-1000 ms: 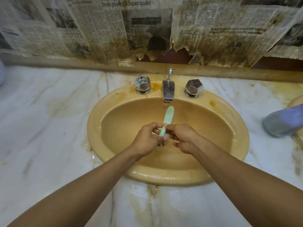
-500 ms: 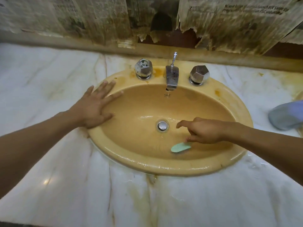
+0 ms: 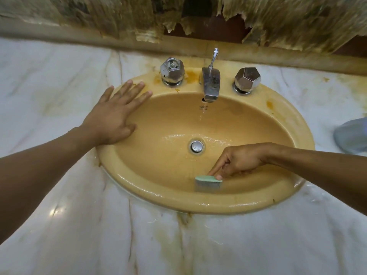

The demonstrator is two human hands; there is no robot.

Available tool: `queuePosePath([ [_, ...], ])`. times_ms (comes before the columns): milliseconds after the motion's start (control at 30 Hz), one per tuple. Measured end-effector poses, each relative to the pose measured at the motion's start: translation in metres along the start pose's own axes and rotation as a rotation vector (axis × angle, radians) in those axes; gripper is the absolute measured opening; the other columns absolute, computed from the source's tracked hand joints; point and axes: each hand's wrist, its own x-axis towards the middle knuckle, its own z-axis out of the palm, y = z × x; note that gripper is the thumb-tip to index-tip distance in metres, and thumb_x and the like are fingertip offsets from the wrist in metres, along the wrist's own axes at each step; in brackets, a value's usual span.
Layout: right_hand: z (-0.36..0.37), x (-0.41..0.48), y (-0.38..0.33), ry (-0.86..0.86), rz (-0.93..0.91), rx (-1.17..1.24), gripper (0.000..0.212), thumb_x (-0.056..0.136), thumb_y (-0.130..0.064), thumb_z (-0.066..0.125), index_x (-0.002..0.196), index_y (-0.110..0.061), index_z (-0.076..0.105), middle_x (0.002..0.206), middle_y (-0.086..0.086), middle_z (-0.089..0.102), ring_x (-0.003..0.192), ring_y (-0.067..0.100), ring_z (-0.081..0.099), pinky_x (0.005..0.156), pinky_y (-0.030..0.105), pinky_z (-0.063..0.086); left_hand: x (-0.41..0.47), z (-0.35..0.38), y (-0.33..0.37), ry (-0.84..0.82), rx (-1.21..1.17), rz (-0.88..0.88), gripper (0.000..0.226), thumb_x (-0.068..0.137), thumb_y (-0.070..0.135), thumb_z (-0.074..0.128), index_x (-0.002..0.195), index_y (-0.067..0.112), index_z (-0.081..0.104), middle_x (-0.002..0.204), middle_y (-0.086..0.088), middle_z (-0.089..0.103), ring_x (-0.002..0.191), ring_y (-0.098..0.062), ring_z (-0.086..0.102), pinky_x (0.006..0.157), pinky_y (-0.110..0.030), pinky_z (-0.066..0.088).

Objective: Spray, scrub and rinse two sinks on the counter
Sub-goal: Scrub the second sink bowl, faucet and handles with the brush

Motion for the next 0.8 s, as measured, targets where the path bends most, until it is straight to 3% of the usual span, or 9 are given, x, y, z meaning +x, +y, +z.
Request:
queuePosePath([
  [100,0.012,0.031,-0.013,0.127,-0.064,-0.102,0.023,0.093,-0.039,0.072,0.113,-0.049,0.074,0.064,-0.007,0.055,0.057,0.009,0.044,0.059,0.024,0.039,0.002,0.000,0.000,0.001,-0.003,0.004,0.112,0.083,0.033,0.077,0.163,0.041,-0.001,0.172,0.013,-0.009,0.159,-0.015,-0.009,0.127,-0.054,0.006],
  [233,0.008,0.016,-0.034,-0.091,-0.030,0.087,0.029,0.096,-0.032,0.070,0.123,-0.041,0.072,0.057,0.004,0.037,0.044,0.017,0.030,0.043,0.021,0.026,0.003,-0.001,-0.001,0.007,-0.005,0.007,0.110,0.084,0.031,0.077,0.163,0.041,0.001,0.172,0.013,-0.008,0.159,-0.016,-0.008,0.126,-0.054,0.006],
  [333,-0.022,-0.014,-0.004,-0.136,0.129,-0.059,0.029,0.094,-0.032,0.072,0.121,-0.040,0.073,0.055,0.001,0.041,0.042,0.015,0.033,0.042,0.020,0.028,0.003,-0.001,0.001,0.009,-0.007,-0.001,0.111,0.083,0.030,0.077,0.163,0.042,0.001,0.172,0.013,-0.007,0.159,-0.015,-0.008,0.126,-0.054,0.006],
  [400,-0.024,-0.024,0.007,-0.047,0.173,-0.198,0.026,0.092,-0.039,0.072,0.118,-0.045,0.074,0.063,-0.002,0.057,0.051,0.015,0.046,0.049,0.024,0.040,0.002,-0.002,0.002,0.010,-0.004,-0.004,0.111,0.083,0.030,0.076,0.163,0.042,0.000,0.172,0.013,-0.008,0.159,-0.016,-0.008,0.126,-0.055,0.007],
  [500,0.006,-0.001,-0.007,0.091,0.011,-0.226,0.029,0.090,-0.050,0.069,0.119,-0.050,0.071,0.091,-0.010,0.076,0.074,0.018,0.064,0.075,0.030,0.054,0.002,-0.002,0.005,0.011,-0.006,-0.015,0.110,0.084,0.031,0.076,0.162,0.043,-0.001,0.172,0.014,-0.008,0.159,-0.015,-0.008,0.126,-0.054,0.007],
  [533,0.020,0.010,-0.020,0.118,-0.045,-0.194,0.030,0.088,-0.053,0.069,0.119,-0.051,0.070,0.092,-0.007,0.077,0.075,0.025,0.066,0.075,0.032,0.057,0.002,-0.003,0.006,0.010,-0.007,-0.021,0.109,0.085,0.031,0.075,0.162,0.044,-0.001,0.172,0.015,-0.007,0.159,-0.015,-0.008,0.126,-0.054,0.006],
  [633,0.033,0.013,-0.051,0.099,-0.129,0.013,0.031,0.092,-0.042,0.072,0.122,-0.046,0.070,0.069,0.005,0.055,0.054,0.027,0.040,0.046,0.026,0.038,0.001,-0.003,0.008,0.017,-0.007,-0.030,0.107,0.086,0.031,0.074,0.162,0.043,-0.001,0.172,0.014,-0.006,0.159,-0.016,-0.006,0.126,-0.055,0.007],
  [700,0.018,-0.005,-0.046,0.016,-0.109,0.073,0.030,0.094,-0.035,0.073,0.122,-0.045,0.071,0.067,0.012,0.042,0.051,0.022,0.031,0.045,0.024,0.028,0.001,-0.003,0.009,0.020,-0.007,-0.037,0.107,0.086,0.030,0.073,0.162,0.044,-0.001,0.172,0.014,-0.006,0.159,-0.016,-0.006,0.126,-0.054,0.006],
  [800,0.009,-0.019,-0.030,0.024,-0.047,-0.008,0.031,0.093,-0.037,0.074,0.122,-0.047,0.071,0.062,0.007,0.044,0.050,0.021,0.033,0.049,0.028,0.032,0.001,-0.002,0.010,0.016,-0.005,-0.051,0.107,0.086,0.031,0.072,0.162,0.044,-0.002,0.172,0.014,-0.007,0.159,-0.015,-0.008,0.127,-0.054,0.005],
])
